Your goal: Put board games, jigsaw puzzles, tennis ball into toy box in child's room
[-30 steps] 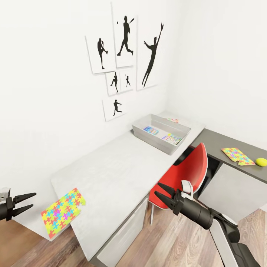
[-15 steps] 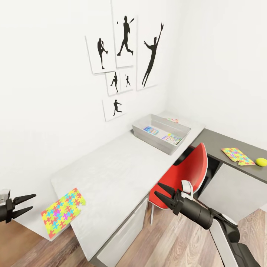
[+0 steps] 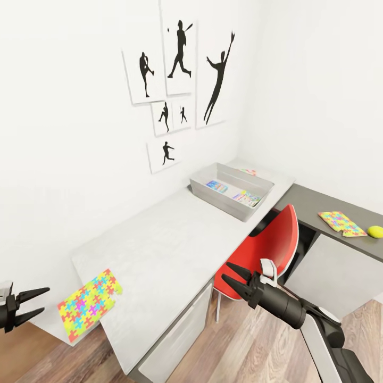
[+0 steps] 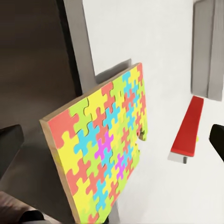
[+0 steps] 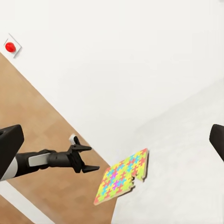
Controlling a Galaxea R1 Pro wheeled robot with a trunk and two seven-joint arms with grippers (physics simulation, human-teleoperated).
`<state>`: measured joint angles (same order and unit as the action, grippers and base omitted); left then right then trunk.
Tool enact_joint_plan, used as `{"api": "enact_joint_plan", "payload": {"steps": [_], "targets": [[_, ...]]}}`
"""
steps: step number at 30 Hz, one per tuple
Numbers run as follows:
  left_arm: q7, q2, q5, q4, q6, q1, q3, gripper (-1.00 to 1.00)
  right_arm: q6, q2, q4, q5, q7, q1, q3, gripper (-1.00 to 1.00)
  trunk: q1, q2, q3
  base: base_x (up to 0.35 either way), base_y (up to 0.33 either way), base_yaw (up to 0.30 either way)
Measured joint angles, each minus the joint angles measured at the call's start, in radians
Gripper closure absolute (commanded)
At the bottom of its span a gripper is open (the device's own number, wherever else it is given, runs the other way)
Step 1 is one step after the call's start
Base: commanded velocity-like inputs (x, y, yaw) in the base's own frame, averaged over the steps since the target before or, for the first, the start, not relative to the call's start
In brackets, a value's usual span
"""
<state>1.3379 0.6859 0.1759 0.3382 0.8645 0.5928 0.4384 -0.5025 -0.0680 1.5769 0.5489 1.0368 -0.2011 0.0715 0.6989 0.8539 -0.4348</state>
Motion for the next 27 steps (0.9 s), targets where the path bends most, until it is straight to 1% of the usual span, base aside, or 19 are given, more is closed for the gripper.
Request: {"api": "enact_joint_plan", "payload": {"steps": [3, 10, 15, 19, 27], "targets": [[-0.005, 0.006, -0.001, -0.018, 0.0, 0.0, 0.001, -1.0, -0.001, 0.0, 0.0, 0.0, 0.0, 0.0, 0.0, -1.0, 0.012, 0.021, -0.009, 0.0, 0.0, 0.0], [-0.038, 0.021, -0.003, -0.039, 0.001, 0.0, 0.001, -1.0, -0.002, 0.0, 0.0, 0.0, 0.0, -0.001, 0.0, -1.0, 0.012, 0.021, -0.01, 0.0, 0.0, 0.0], [-0.045, 0.024, -0.002, -0.041, 0.001, 0.0, 0.001, -1.0, -0.003, 0.0, 0.0, 0.0, -0.001, 0.0, 0.0, -1.0, 0.012, 0.021, -0.01, 0.0, 0.0, 0.0], [-0.049, 0.02, -0.003, -0.041, 0.001, 0.0, 0.001, -1.0, -0.003, 0.0, 0.0, 0.0, -0.001, -0.001, 0.0, -1.0, 0.012, 0.021, -0.01, 0.0, 0.0, 0.0], [-0.073, 0.009, -0.003, -0.042, 0.002, 0.0, 0.001, -1.0, -0.005, 0.0, 0.0, -0.001, -0.001, -0.001, 0.0, -1.0, 0.042, 0.077, -0.035, 0.0, 0.0, 0.0]]}}
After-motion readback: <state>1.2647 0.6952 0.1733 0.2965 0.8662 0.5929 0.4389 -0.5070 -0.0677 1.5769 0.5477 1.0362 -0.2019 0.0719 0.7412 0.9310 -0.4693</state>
